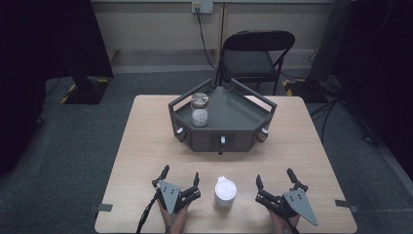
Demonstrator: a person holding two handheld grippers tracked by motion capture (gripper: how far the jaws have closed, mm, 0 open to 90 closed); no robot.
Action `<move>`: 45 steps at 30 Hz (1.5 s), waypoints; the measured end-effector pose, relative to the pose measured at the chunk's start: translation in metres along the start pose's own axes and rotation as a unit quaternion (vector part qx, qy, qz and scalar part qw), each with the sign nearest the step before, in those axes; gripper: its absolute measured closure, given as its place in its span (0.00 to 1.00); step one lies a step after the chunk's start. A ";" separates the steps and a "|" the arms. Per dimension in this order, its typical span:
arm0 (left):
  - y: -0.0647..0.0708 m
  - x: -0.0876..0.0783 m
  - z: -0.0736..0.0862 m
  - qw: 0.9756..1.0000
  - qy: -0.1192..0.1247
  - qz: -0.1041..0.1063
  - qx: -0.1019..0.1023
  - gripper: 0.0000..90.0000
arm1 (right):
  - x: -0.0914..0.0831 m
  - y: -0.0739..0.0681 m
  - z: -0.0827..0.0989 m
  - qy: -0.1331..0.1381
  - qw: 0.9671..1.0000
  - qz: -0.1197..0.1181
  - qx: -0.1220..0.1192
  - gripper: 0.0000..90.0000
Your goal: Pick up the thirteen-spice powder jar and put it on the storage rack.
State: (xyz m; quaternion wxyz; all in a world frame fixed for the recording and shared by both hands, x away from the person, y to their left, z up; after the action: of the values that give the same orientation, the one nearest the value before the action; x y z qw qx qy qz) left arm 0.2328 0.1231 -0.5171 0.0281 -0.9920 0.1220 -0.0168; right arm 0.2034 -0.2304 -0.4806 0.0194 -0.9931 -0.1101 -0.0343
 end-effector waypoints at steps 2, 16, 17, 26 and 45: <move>0.000 0.000 0.000 1.000 0.000 0.000 0.000 0.00 | -0.001 -0.003 -0.004 0.008 1.000 -0.009 -0.001 0.00; 0.000 0.000 0.000 1.000 0.000 0.001 0.000 0.00 | -0.016 -0.054 -0.036 0.046 0.990 -0.135 -0.001 0.00; 0.000 0.000 0.000 1.000 0.000 0.001 0.000 0.00 | -0.015 -0.060 -0.035 0.038 0.989 -0.144 -0.001 0.00; 0.000 0.000 0.000 1.000 0.000 0.001 0.000 0.00 | -0.012 -0.079 -0.017 -0.007 0.984 -0.177 0.014 0.00; 0.000 0.000 0.000 1.000 0.000 0.002 0.000 0.00 | -0.012 -0.081 0.010 -0.063 0.985 -0.158 0.026 0.22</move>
State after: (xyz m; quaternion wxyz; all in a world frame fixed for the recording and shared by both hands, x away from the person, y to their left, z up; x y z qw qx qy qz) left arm 0.2328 0.1235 -0.5171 0.0283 -0.9918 0.1237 -0.0171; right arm 0.1748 -0.1531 -0.4892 0.0322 -0.9627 -0.2671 0.0290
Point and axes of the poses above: each handheld gripper's, and its own axes: x roughly forward along the jaws, z roughly out of its underside, y roughly to its right, the point moved 7 cm from there along x, roughly forward along the jaws, and after that the axes turned 4 degrees about x, right-handed, at the moved point
